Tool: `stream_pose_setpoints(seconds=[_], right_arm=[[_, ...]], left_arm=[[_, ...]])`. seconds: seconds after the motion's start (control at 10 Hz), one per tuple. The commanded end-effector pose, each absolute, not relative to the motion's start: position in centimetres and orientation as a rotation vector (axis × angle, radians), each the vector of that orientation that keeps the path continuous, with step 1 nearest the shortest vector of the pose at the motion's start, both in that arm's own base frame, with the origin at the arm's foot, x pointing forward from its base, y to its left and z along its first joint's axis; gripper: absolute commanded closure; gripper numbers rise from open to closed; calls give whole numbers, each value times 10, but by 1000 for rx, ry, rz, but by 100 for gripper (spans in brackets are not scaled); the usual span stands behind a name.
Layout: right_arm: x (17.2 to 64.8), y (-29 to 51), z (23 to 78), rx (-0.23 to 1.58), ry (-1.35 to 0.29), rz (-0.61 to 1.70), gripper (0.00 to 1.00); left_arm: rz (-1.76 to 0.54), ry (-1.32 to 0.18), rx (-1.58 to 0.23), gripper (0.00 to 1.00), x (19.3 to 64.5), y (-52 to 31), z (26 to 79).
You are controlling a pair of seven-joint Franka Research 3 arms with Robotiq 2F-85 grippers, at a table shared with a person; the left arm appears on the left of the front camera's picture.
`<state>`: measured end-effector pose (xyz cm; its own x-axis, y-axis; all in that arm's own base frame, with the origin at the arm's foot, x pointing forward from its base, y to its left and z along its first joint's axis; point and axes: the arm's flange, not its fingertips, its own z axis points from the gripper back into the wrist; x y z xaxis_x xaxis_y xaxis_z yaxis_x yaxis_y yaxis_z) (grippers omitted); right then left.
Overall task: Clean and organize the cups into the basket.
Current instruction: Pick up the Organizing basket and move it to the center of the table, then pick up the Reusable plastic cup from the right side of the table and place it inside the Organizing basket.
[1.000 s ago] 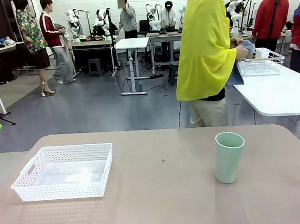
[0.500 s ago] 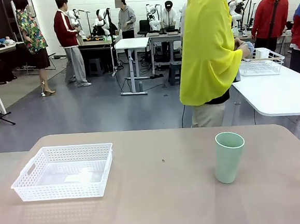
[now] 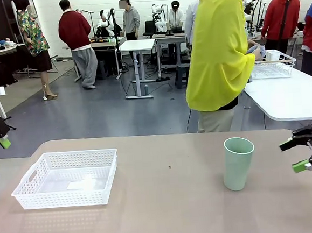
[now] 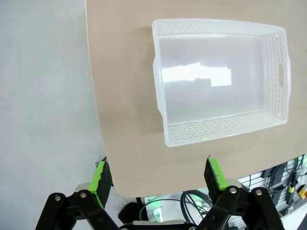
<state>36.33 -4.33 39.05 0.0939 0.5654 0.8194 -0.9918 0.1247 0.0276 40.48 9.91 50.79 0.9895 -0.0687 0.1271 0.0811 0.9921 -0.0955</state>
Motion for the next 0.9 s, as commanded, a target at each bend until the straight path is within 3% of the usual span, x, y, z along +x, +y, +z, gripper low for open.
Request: stream_pose_setpoints(seconds=[0.0, 0.3, 0.4, 0.5, 0.8], right_arm=[[401, -44, 363, 790, -715, 1427, 0], [421, -30, 339, 824, -716, 1357, 0], [422, -27, 341, 782, -724, 1197, 0], [411, -32, 338, 819, -680, 1391, 0], [411, -32, 338, 819, -680, 1391, 0]], left_arm=[[-31, -125, -72, 0, 422, 102, 496], [-77, -186, -78, 0, 419, 94, 480], [-59, -116, -94, 0, 422, 102, 484], [-59, -116, -94, 0, 422, 102, 484], [-59, -116, -94, 0, 422, 102, 484]])
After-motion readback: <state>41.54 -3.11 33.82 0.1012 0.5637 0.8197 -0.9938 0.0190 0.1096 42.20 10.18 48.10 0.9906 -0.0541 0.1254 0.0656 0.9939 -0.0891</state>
